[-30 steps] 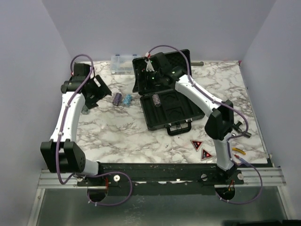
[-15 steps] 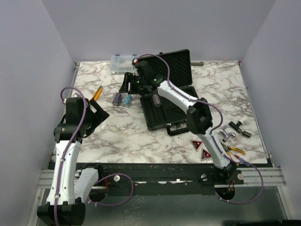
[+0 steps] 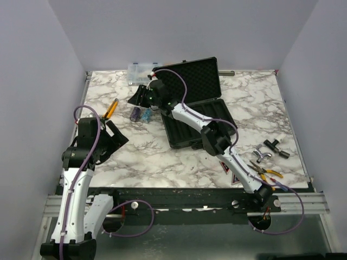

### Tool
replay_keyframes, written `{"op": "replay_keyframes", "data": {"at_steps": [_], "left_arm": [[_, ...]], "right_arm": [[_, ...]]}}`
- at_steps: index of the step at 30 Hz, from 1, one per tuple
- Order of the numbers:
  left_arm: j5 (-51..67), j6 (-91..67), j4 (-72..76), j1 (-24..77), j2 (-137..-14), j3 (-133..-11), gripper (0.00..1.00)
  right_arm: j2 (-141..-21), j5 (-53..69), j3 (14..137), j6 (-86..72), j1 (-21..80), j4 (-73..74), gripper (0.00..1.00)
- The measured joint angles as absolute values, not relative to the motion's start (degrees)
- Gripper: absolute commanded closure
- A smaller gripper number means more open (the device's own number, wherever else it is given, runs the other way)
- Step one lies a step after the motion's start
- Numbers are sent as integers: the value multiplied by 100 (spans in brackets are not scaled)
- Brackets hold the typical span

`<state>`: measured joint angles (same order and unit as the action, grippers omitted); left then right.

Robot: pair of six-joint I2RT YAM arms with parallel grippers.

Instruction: Pack up texas hold em set

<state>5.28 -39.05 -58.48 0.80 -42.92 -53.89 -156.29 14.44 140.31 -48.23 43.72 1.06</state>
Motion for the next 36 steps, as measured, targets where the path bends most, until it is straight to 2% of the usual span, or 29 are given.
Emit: {"op": "replay_keyframes", "data": {"at_steps": [4, 12, 16, 25, 32, 36], "left_arm": [[510, -3828, -5970, 248, -4331, -5398, 13], [279, -3675, -6139, 517, -4442, -5782, 13], [207, -3627, -6182, 539, -4456, -5815, 13], [-30, -3586, -6233, 539, -4375, -5817, 13], [-45, -3568, -6230, 539, -4324, -5817, 13], [-43, -3557, -6226, 539, -4303, -5817, 13]], "right_arm": [[-15836, 1133, 14125, -4794, 4407, -217, 53], [-16062, 499, 14245, -4541, 4582, -401, 63], [-16044, 373, 14125, -4460, 4672, -320, 64], [-15227, 786, 12825, -4213, 4847, -174, 64], [-14199, 989, 11526, -4064, 4901, 521, 63], [-13568, 928, 10768, -3833, 4960, 1074, 58]]}}
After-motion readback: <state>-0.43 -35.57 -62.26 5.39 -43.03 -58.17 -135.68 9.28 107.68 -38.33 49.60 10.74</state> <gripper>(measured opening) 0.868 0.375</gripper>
